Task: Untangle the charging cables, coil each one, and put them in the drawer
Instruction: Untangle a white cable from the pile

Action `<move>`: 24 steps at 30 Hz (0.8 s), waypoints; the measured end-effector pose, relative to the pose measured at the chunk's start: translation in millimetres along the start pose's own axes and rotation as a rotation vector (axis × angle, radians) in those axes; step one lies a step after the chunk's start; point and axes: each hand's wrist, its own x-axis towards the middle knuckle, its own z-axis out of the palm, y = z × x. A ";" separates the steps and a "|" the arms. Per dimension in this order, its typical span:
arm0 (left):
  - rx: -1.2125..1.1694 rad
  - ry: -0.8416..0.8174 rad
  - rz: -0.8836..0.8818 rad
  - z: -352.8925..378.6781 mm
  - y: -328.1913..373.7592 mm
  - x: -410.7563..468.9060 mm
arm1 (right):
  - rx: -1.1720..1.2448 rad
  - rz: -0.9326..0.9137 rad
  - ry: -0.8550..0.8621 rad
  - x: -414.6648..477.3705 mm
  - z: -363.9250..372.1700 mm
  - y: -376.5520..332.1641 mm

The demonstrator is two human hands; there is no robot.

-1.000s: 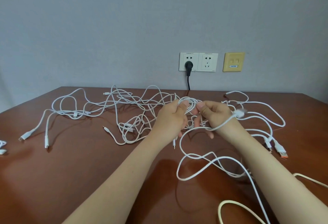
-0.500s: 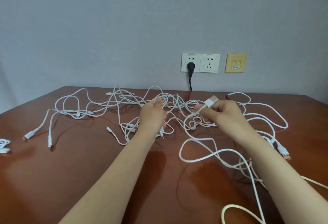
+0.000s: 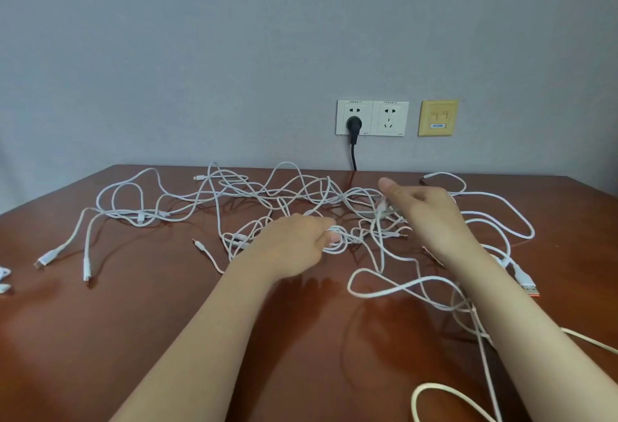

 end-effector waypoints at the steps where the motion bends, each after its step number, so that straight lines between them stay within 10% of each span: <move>1: 0.054 0.004 0.014 -0.4 1.5 -0.1 | -0.030 0.011 -0.016 -1.0 0.2 0.0; 17: -0.320 0.487 -0.380 2.7 -9.9 10.0 | -0.083 0.190 -0.497 -2.3 3.7 -8.7; 24: -0.331 0.532 -0.434 3.7 -10.3 11.8 | -0.285 0.036 -0.451 -6.3 8.2 2.5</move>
